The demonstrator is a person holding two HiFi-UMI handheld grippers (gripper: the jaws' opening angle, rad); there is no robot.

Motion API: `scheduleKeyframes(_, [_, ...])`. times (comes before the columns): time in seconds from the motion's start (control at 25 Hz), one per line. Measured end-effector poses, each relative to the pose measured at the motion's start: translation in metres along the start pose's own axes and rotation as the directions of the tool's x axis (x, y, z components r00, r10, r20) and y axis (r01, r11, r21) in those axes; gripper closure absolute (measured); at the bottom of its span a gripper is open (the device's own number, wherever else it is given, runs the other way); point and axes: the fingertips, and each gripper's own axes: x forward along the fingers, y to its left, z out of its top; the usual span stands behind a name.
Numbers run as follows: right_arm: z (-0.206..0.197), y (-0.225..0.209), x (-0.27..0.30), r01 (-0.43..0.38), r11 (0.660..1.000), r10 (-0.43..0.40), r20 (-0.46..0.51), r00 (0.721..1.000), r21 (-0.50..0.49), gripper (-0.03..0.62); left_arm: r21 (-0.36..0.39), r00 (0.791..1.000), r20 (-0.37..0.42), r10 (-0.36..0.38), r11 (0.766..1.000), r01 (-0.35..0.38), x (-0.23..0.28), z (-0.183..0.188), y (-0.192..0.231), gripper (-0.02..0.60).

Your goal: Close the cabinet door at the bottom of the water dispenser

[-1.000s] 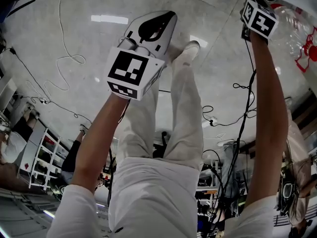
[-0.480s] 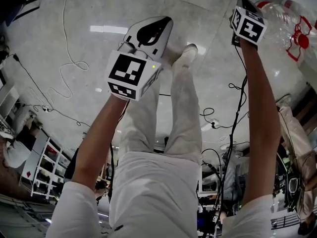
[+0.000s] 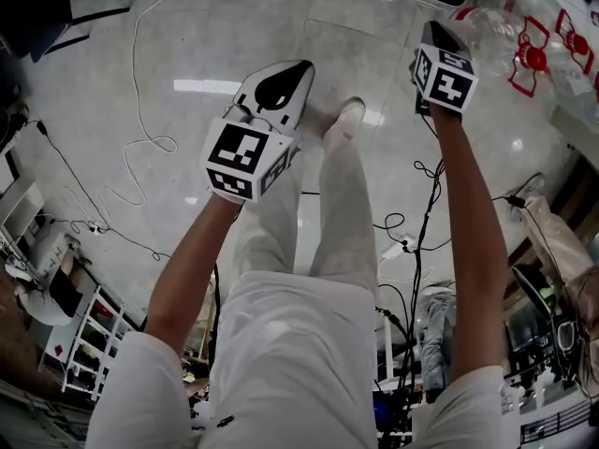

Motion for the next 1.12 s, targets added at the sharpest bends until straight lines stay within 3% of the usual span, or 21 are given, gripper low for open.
scheduleKeyframes(0.48, [0.059, 0.0, -0.109, -0.047, 0.999, 0.044, 0.107, 0.993, 0.025, 0.583, -0.003, 0.999, 0.046, -0.022, 1.0, 0.023, -0.05, 0.06, -0.056, 0.578])
scheduleKeyframes(1.12, [0.138, 0.027, -0.28, -0.122, 0.986, 0.147, 0.261, 0.954, -0.11, 0.592, -0.012, 0.981, 0.192, 0.029, 1.0, -0.028, -0.145, 0.172, -0.095, 0.578])
